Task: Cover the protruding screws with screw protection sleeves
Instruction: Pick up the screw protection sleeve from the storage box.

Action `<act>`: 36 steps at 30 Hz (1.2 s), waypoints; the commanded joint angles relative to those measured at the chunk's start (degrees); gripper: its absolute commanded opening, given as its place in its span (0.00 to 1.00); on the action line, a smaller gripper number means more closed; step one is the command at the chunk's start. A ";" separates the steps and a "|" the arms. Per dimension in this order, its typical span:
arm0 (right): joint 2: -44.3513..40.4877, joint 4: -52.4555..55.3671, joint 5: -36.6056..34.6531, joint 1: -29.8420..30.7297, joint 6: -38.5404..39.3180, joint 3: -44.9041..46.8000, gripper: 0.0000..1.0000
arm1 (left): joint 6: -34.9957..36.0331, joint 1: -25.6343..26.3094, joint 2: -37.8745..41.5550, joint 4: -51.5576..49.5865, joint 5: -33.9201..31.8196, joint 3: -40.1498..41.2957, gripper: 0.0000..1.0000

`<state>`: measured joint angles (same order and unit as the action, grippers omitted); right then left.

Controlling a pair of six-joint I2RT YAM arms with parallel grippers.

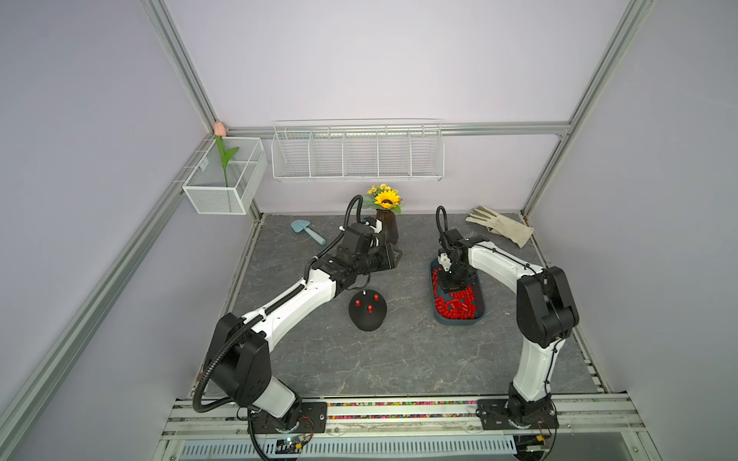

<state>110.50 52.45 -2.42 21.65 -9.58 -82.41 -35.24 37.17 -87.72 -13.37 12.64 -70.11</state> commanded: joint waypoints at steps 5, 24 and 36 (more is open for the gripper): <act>0.57 0.31 -3.37 -0.83 -0.48 0.24 0.24 | 0.73 -0.43 1.24 -1.46 -1.86 1.72 0.48; 4.07 -1.56 -0.04 -1.53 -0.88 1.53 0.25 | 0.50 -0.67 2.12 -1.66 -2.79 2.53 0.48; 4.46 -1.47 -0.09 -1.70 -1.27 2.03 0.25 | 0.44 -0.78 2.03 -1.61 -2.78 2.56 0.48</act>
<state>114.26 50.89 -3.16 20.29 -10.07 -81.67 -35.27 36.75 -86.87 -14.92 10.46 -68.18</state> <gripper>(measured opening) 0.250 0.482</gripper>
